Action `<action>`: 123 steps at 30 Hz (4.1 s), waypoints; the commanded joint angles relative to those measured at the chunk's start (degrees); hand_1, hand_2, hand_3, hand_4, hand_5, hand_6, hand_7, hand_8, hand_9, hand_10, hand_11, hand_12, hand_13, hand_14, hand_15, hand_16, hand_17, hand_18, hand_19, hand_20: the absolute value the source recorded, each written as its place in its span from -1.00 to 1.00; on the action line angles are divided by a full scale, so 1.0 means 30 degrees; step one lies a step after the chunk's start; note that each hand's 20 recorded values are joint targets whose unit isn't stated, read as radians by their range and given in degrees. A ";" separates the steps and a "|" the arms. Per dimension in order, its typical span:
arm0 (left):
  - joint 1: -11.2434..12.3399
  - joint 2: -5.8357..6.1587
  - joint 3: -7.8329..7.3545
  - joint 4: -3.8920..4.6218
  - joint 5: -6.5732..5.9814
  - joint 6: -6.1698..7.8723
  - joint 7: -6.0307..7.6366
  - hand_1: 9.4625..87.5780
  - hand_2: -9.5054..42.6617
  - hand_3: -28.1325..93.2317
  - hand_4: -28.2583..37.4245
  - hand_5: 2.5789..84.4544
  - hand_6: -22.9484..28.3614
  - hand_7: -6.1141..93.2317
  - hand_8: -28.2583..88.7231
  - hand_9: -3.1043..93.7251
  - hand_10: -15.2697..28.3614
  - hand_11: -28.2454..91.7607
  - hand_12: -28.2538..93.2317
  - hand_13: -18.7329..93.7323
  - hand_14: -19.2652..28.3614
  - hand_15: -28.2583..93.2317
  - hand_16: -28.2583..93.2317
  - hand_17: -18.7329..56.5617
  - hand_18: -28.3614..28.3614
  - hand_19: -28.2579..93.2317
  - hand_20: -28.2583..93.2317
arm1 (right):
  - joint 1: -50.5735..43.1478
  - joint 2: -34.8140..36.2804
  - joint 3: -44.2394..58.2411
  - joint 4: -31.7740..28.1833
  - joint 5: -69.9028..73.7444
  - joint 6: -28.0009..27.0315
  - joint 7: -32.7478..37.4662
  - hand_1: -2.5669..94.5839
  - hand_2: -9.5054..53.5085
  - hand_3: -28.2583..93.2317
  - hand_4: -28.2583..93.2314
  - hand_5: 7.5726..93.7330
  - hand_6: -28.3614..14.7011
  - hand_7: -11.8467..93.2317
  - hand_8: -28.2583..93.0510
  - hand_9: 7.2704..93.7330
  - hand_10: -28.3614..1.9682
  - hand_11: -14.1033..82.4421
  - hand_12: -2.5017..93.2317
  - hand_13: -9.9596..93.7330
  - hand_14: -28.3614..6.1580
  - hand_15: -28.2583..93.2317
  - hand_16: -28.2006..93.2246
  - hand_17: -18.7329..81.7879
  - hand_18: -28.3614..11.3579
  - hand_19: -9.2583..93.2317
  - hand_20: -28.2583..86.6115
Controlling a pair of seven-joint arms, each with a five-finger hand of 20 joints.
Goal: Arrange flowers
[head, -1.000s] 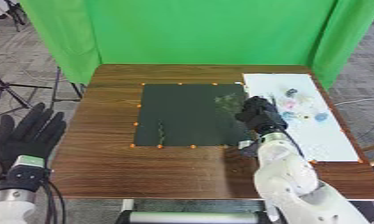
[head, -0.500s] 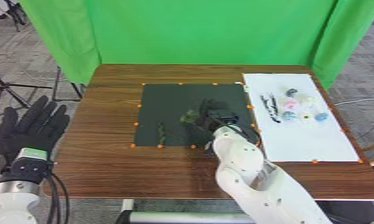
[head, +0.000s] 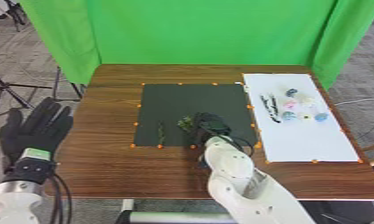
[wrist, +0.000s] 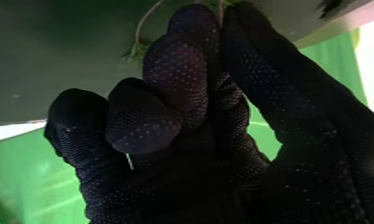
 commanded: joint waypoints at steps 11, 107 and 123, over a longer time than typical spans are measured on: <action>-0.0368 0.0039 0.0549 0.0186 0.0294 0.0137 -0.0903 -0.51 -0.27 0.64 -1.00 -0.10 0.19 -0.51 -0.68 -0.23 0.38 -0.19 -0.35 -0.23 0.40 0.03 -0.70 -0.54 0.28 -0.09 -0.44 | -0.0561 -0.0828 -0.0024 0.0137 -0.0800 0.1274 -0.0416 0.00 -0.98 0.61 -0.86 0.46 0.16 0.09 -0.22 0.66 -0.10 0.34 -0.13 0.65 -0.08 0.66 0.20 0.37 -0.83 1.00 0.39; 0.1839 -0.0550 -0.0617 -0.0724 0.0074 0.0156 0.0236 -0.50 -0.29 0.65 -1.00 -0.13 0.18 -0.51 -0.68 -0.27 0.37 -0.18 -0.35 -0.27 0.40 0.04 -0.69 -0.55 0.30 -0.09 -0.44 | 0.1661 0.6450 0.3491 -0.0005 0.1405 0.2984 0.1976 0.05 -1.00 0.76 -0.68 0.48 0.08 0.11 -0.16 0.74 0.13 0.08 0.15 0.67 -0.07 0.65 0.19 0.38 -0.89 1.00 0.43; 0.1326 -0.0320 -0.0181 -0.0528 -0.0389 0.0005 0.0255 -0.50 -0.29 0.65 -1.00 -0.12 0.18 -0.50 -0.69 -0.27 0.38 -0.19 -0.35 -0.27 0.40 0.04 -0.69 -0.55 0.30 -0.09 -0.44 | -0.0403 0.1782 0.3542 -0.1258 0.2235 0.2777 0.2583 0.08 -1.00 0.72 -0.69 0.50 0.11 0.07 -0.18 0.75 0.09 0.10 0.13 0.67 -0.08 0.65 0.19 0.38 -0.89 1.00 0.44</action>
